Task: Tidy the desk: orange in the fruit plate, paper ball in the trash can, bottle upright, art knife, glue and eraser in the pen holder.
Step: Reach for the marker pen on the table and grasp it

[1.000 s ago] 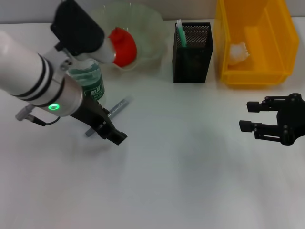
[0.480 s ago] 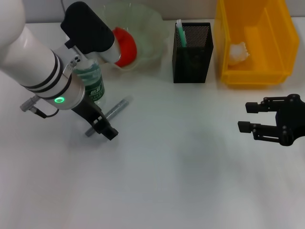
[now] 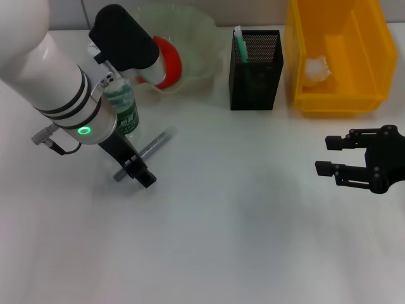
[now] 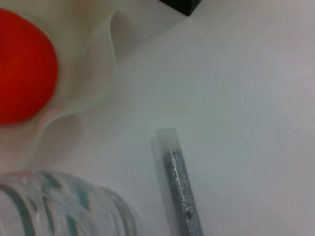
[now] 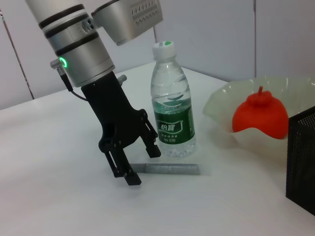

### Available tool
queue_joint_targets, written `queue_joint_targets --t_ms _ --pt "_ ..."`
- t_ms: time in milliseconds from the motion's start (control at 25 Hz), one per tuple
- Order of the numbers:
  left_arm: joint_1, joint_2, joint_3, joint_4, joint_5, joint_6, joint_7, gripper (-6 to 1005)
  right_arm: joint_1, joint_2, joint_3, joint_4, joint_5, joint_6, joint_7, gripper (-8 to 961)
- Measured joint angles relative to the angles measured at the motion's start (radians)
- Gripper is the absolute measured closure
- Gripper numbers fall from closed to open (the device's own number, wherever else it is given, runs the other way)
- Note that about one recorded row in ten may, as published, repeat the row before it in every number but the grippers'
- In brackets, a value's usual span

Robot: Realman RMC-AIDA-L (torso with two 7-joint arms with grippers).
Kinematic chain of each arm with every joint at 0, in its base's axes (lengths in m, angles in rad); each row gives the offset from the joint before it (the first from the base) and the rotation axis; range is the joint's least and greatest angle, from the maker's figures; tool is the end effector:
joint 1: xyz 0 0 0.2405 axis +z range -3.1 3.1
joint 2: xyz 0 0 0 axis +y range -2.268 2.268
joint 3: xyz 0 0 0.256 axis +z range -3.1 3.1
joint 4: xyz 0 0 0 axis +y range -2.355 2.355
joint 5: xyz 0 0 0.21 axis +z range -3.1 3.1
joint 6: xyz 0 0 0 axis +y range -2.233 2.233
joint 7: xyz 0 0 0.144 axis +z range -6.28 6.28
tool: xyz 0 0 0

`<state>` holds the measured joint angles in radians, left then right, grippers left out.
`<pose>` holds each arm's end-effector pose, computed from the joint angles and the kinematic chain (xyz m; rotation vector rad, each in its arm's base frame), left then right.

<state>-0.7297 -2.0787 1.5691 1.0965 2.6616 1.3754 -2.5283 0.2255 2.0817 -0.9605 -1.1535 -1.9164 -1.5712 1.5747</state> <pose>-0.1835 0.3715 -0.0478 -2.6197 -0.6899 0.7172 0.2731 0.2871 0.0411 -2.7094 0.5622 0.4534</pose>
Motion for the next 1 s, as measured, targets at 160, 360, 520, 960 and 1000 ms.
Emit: queue_joint_targets --t_ms 160,360,520,960,1000 --pt "-0.014 0.000 -0.011 -0.022 0.000 -0.003 0.005 206 0.002 0.000 0.001 0.001 0.000 0.002 0.000 384" --pt "-0.031 0.000 -0.025 -0.050 0.000 -0.007 0.009 206 0.010 -0.001 0.008 0.013 0.001 0.002 0.000 382" --pt "-0.049 0.000 -0.032 -0.082 -0.002 -0.005 0.011 206 0.011 -0.002 0.010 0.015 0.001 0.002 -0.001 381" --pt "-0.092 0.000 -0.070 -0.154 -0.005 -0.007 0.009 577 0.020 -0.002 0.010 0.020 0.001 0.002 -0.001 378" --pt "-0.092 0.000 -0.070 -0.154 -0.005 -0.007 0.009 575 0.020 -0.002 0.011 0.022 0.000 0.002 -0.001 377"
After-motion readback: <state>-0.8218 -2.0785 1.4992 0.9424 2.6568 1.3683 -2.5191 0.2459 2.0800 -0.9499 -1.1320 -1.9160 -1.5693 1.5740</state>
